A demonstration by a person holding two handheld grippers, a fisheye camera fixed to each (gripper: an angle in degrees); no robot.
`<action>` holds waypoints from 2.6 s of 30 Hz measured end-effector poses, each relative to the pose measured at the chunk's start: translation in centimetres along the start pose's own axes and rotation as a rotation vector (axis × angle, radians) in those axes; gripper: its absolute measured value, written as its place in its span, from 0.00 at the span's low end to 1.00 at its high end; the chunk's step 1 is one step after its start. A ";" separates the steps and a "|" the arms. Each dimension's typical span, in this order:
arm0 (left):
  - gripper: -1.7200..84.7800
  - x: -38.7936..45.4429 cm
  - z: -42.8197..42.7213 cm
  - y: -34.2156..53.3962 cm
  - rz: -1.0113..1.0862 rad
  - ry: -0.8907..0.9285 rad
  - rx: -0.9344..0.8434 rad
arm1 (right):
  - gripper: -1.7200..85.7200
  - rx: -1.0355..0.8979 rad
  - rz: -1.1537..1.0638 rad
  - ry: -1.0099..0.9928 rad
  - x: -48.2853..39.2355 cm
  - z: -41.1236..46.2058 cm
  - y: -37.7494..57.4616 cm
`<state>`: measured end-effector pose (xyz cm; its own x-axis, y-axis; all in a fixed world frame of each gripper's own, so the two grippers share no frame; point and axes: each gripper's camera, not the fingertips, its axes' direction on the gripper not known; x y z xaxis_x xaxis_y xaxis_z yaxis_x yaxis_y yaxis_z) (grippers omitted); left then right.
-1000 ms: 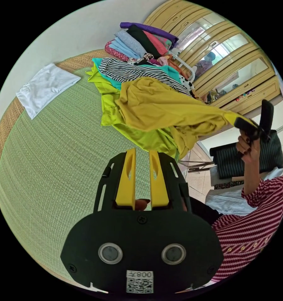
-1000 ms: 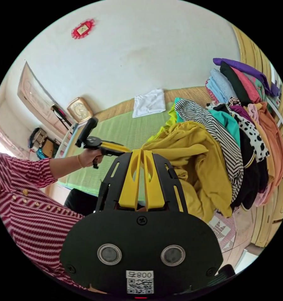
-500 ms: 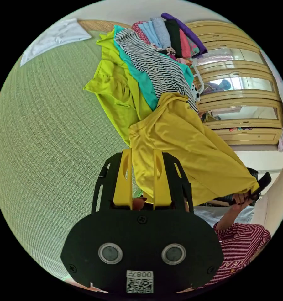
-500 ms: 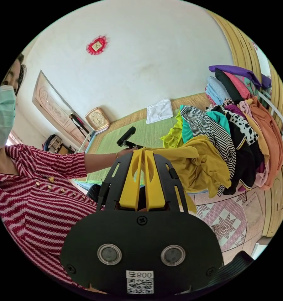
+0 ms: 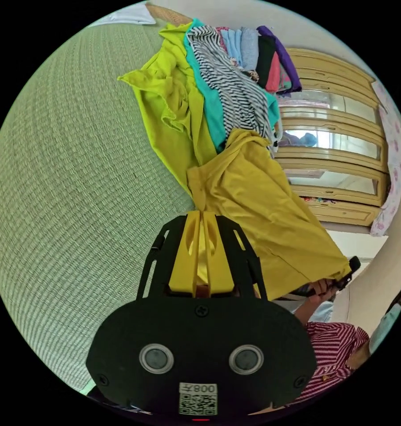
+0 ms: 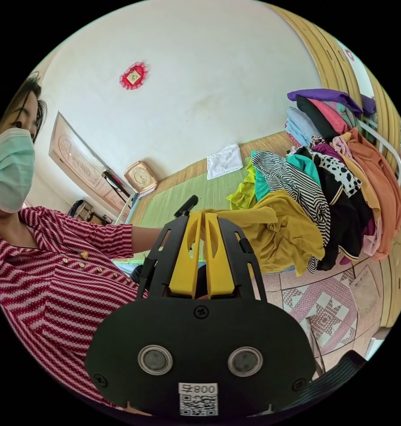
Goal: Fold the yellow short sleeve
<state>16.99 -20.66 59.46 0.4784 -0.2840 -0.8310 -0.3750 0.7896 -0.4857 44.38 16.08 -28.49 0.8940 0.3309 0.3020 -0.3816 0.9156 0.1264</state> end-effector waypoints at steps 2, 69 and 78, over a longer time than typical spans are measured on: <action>0.03 0.8 -2.4 1.4 0.035 0.042 0.046 | 0.03 0.021 -0.002 0.008 0.1 -0.7 -0.1; 0.03 25.5 26.5 7.9 0.509 -0.666 -0.555 | 0.03 -0.383 -0.095 -0.237 -1.3 23.7 2.6; 0.02 28.0 16.6 8.3 0.552 -0.401 -0.410 | 0.03 -0.144 0.158 -0.341 6.9 14.2 0.3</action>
<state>40.48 -13.03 36.71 0.3581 0.3693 -0.8575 -0.8665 0.4736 -0.1578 47.12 15.41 -12.97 0.6886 0.3972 0.6067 -0.4496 0.8903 -0.0726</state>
